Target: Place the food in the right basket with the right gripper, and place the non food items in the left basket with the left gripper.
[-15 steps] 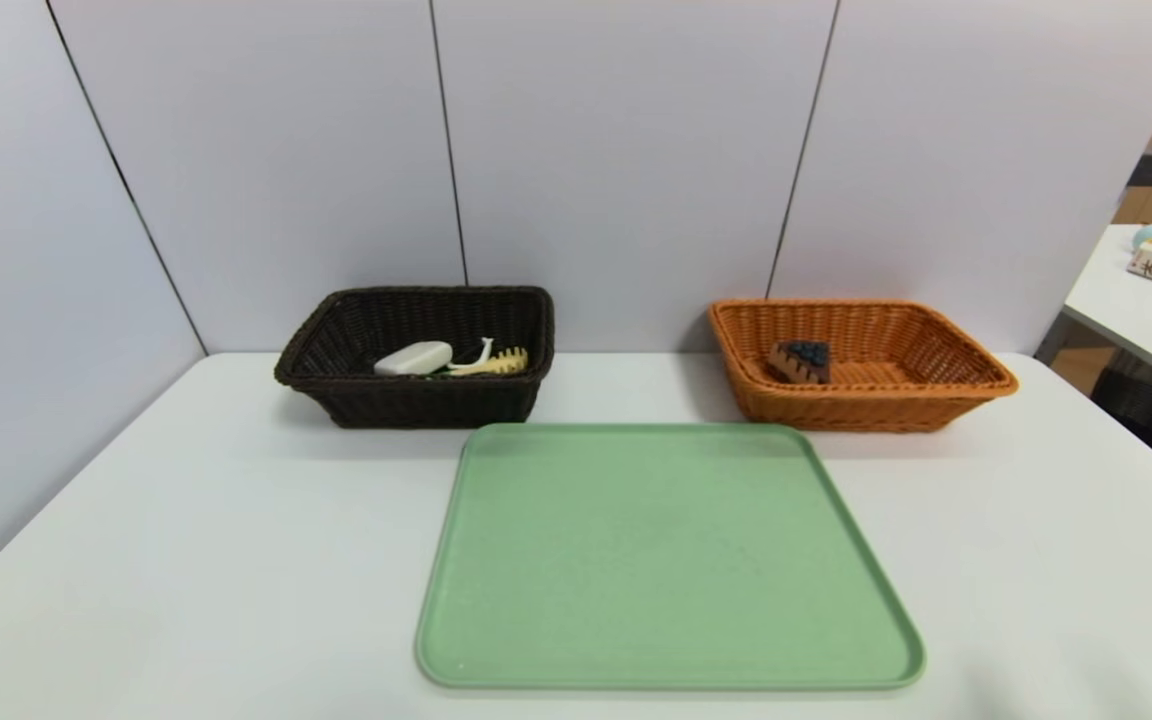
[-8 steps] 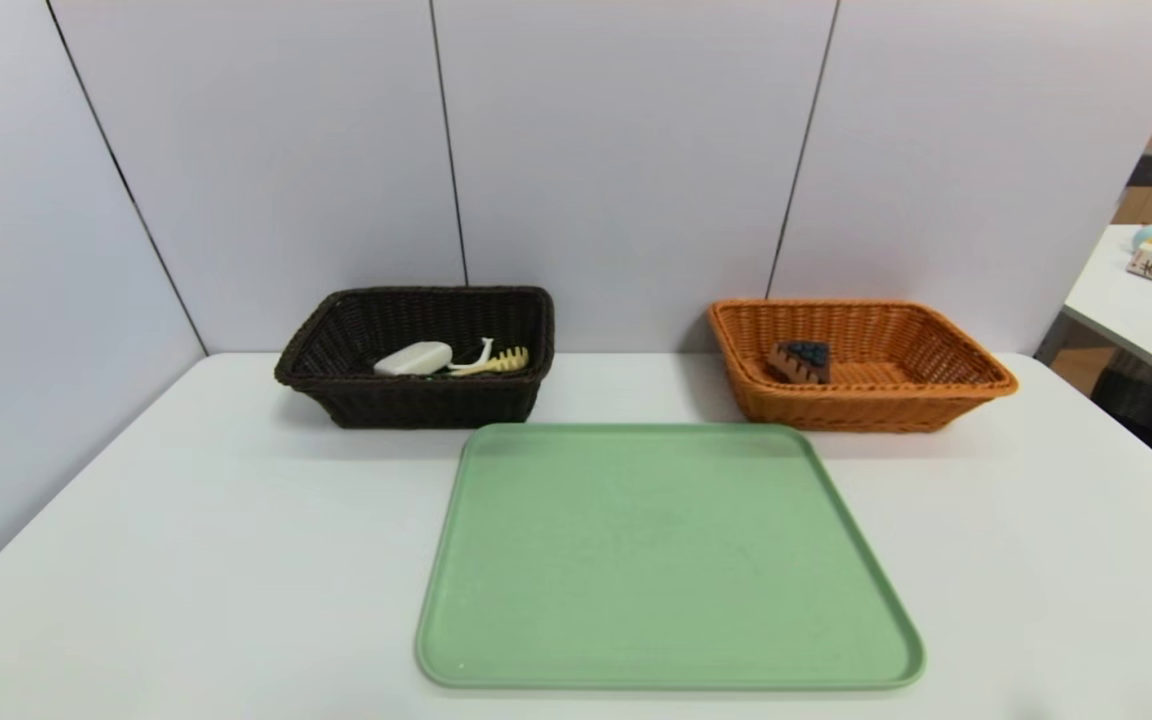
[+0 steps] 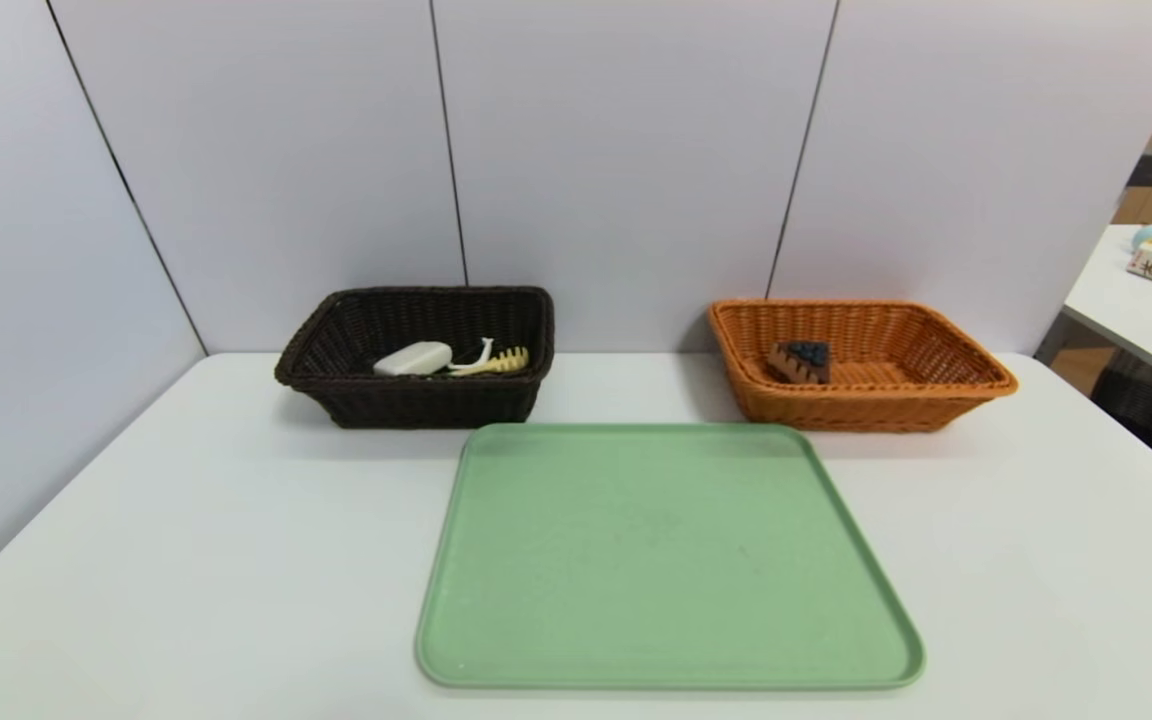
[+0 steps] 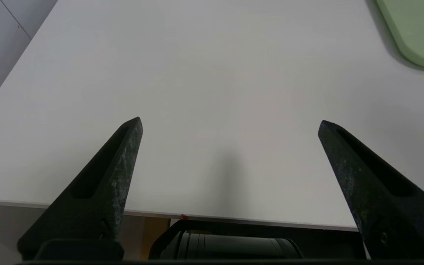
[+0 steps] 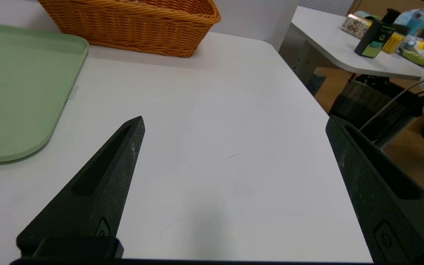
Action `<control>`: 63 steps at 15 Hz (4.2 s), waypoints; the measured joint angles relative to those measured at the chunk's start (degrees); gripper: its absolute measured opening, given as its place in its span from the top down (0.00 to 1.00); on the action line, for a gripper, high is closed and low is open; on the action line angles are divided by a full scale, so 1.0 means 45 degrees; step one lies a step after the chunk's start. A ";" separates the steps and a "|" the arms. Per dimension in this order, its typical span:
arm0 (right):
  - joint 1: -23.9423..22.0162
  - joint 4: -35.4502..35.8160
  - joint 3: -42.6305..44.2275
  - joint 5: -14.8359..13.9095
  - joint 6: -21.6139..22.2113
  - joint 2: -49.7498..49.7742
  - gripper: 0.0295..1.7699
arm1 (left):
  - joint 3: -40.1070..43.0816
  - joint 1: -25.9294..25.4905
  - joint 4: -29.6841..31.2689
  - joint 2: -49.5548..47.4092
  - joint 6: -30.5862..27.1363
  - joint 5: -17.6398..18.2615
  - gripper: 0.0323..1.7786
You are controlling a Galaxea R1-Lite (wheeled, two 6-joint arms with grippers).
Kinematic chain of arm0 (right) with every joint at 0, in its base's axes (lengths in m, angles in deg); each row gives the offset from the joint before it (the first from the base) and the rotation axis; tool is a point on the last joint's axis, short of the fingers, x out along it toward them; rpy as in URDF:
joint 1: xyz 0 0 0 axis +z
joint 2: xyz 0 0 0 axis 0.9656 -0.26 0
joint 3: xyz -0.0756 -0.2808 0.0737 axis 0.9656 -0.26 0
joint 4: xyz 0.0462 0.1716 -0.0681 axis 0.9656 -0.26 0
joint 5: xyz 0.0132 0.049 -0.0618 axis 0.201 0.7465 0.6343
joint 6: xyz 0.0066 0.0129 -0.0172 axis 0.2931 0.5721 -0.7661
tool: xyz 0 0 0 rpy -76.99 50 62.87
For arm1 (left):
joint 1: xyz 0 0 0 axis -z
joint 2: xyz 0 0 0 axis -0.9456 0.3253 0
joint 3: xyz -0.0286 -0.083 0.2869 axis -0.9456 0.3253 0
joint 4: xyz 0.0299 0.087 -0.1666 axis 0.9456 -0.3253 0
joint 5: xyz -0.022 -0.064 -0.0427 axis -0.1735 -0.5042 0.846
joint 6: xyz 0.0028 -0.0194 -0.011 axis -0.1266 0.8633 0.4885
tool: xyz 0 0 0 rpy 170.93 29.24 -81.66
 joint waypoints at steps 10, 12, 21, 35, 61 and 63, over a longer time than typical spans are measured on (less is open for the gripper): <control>0.0000 -0.2118 0.0263 0.2679 0.0322 0.2205 0.04 | 0.3142 0.0000 0.4901 -0.0005 -0.0851 0.0244 0.05; 0.0005 -0.1983 0.0141 0.3042 0.0336 0.2273 0.04 | 0.3394 0.0000 0.5451 -0.0011 -0.0864 0.0301 0.05; 0.0000 -0.2083 -0.0016 0.3367 -0.0019 0.2300 0.04 | 0.4410 0.0000 0.7718 0.0000 -0.1544 0.0436 0.05; 0.0014 -0.2332 -0.0011 0.2731 0.2720 0.2300 0.04 | 0.4416 0.0005 0.7818 0.0005 -0.0485 0.0466 0.05; 0.0011 -0.2349 -0.0016 0.2614 0.2931 0.2300 0.04 | 0.4416 0.0000 0.7837 0.0005 -0.0368 0.0466 0.05; 0.0005 -0.2349 -0.0016 0.2614 0.2926 0.2300 0.04 | 0.4416 0.0000 0.7905 0.0005 -0.0498 0.0461 0.05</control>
